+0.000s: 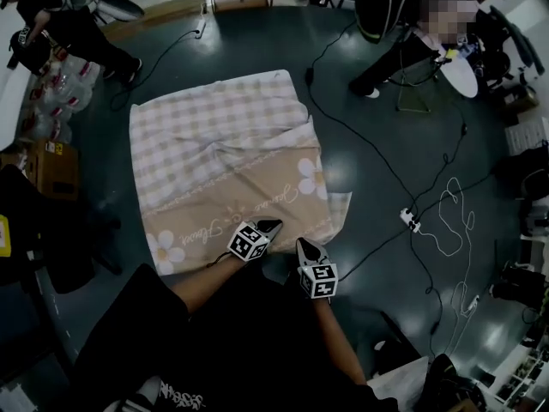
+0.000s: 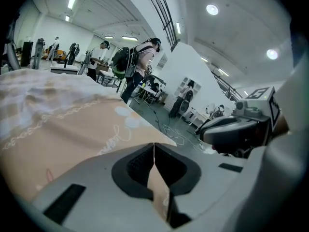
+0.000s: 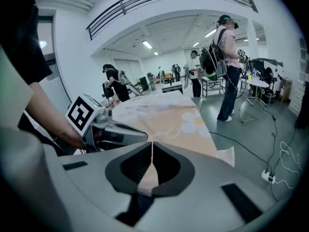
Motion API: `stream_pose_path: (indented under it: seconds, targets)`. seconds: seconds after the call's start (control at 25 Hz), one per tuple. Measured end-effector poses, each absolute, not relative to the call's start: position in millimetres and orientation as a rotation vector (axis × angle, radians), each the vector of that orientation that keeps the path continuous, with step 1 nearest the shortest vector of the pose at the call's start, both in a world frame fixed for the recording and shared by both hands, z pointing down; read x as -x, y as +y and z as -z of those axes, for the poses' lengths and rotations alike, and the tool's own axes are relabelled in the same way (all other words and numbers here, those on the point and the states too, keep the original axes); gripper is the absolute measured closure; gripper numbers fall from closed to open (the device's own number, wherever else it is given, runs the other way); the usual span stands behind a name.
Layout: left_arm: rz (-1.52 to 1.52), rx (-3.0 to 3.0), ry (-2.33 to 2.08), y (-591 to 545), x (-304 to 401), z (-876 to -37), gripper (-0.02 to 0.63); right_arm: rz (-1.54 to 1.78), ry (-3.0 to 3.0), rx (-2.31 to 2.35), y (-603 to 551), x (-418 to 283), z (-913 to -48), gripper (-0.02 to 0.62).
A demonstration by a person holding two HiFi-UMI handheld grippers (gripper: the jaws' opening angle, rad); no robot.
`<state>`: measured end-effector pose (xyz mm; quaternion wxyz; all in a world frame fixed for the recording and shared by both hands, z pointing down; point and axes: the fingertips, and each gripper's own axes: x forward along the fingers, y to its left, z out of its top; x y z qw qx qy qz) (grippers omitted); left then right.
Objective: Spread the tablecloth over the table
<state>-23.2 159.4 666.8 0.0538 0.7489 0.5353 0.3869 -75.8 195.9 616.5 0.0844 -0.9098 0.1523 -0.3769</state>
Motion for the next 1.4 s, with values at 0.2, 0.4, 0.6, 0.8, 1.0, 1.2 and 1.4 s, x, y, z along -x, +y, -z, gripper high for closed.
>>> stream_pose_path:
  seconds: [0.2, 0.4, 0.6, 0.8, 1.0, 1.2, 1.4]
  targets:
    - [-1.188, -2.35, 1.532, 215.9, 13.5, -676.7, 0.588, 1.066, 0.594, 2.731, 266.4, 45.6, -622.4, 0.574]
    - [-1.207, -2.471, 1.215, 253.7, 8.1, -675.1, 0.588, 1.071, 0.879, 2.733, 343.3, 31.8, -619.9, 0.574]
    - [-1.134, -2.518, 1.031, 296.8, -5.2, -661.8, 0.588, 1.109, 1.006, 2.713, 409.0, 6.7, -624.4, 0.574]
    - [-1.089, -2.529, 0.96, 312.4, -23.7, -657.1, 0.588, 1.129, 1.065, 2.668, 418.4, -35.1, -627.0, 0.574]
    - [-1.026, -2.52, 0.982, 308.2, -53.8, -651.2, 0.588, 1.129, 1.094, 2.707, 400.7, -85.0, -613.1, 0.574]
    - [-0.959, -2.514, 0.933, 298.0, -94.5, -651.1, 0.588, 1.15, 1.212, 2.692, 370.9, -122.6, -614.9, 0.574]
    - [-0.863, -2.505, 0.784, 303.1, -134.3, -638.6, 0.588, 1.17, 1.342, 2.678, 356.8, -174.8, -611.7, 0.574]
